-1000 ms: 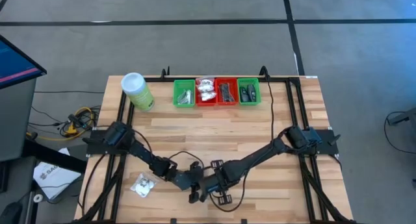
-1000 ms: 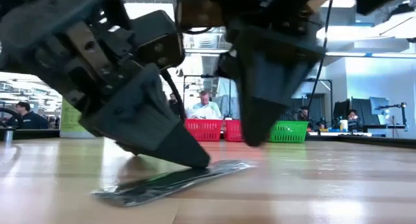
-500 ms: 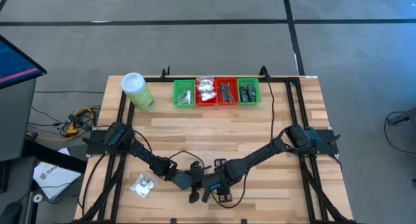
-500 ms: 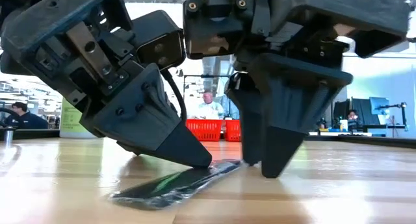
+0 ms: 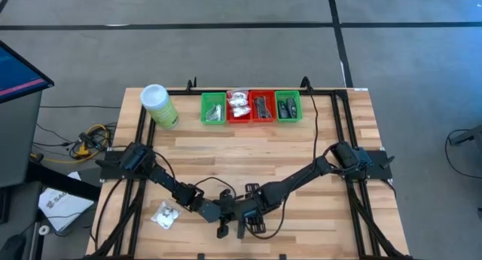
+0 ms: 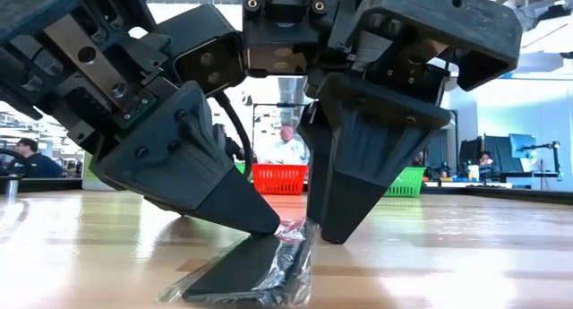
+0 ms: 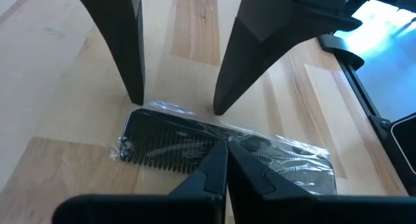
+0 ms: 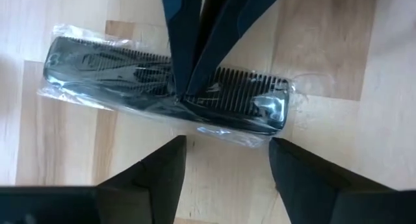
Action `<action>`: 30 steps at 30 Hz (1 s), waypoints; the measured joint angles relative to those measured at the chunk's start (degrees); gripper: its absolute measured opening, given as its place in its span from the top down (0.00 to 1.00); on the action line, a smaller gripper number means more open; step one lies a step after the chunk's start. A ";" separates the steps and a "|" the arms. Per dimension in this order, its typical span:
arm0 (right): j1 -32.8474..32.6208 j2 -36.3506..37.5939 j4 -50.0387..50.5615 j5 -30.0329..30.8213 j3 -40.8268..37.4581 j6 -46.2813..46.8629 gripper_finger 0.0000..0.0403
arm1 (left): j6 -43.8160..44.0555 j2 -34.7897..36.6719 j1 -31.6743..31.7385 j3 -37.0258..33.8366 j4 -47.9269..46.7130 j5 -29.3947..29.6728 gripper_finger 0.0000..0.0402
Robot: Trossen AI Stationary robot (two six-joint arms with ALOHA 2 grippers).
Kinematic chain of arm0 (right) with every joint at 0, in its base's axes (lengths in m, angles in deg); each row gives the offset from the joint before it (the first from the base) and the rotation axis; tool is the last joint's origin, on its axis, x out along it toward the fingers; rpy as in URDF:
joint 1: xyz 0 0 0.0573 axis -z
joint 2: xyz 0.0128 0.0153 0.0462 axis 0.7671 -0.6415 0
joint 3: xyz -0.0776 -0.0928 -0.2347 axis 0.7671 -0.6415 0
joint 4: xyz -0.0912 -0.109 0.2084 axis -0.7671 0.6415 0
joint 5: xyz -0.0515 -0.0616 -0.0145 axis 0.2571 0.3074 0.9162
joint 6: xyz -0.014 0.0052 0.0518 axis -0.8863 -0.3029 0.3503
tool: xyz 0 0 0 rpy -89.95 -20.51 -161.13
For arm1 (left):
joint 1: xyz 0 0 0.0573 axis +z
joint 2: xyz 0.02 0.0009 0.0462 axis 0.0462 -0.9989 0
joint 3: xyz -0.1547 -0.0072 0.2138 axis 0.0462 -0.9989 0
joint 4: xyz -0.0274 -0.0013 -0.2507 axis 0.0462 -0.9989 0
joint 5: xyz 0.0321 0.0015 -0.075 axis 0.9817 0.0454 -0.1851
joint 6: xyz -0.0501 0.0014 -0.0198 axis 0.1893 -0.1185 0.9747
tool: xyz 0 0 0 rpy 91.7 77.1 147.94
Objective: Pick & Place Travel size toiletries
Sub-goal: Put the black comb into the right red bin
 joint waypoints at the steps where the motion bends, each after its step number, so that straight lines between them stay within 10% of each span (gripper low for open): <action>1: 0.14 0.00 0.19 -0.03 0.01 0.15 0.48 | -0.01 0.00 0.00 0.00 0.01 0.02 1.00; 14: 0.18 -0.09 -3.79 0.65 -0.42 -2.45 0.54 | -1.53 0.02 -0.02 -0.17 1.72 0.41 1.00; 30: 0.20 -0.32 -6.27 -2.14 -0.29 -5.68 0.97 | -2.33 -0.20 0.07 -0.11 2.80 2.67 1.00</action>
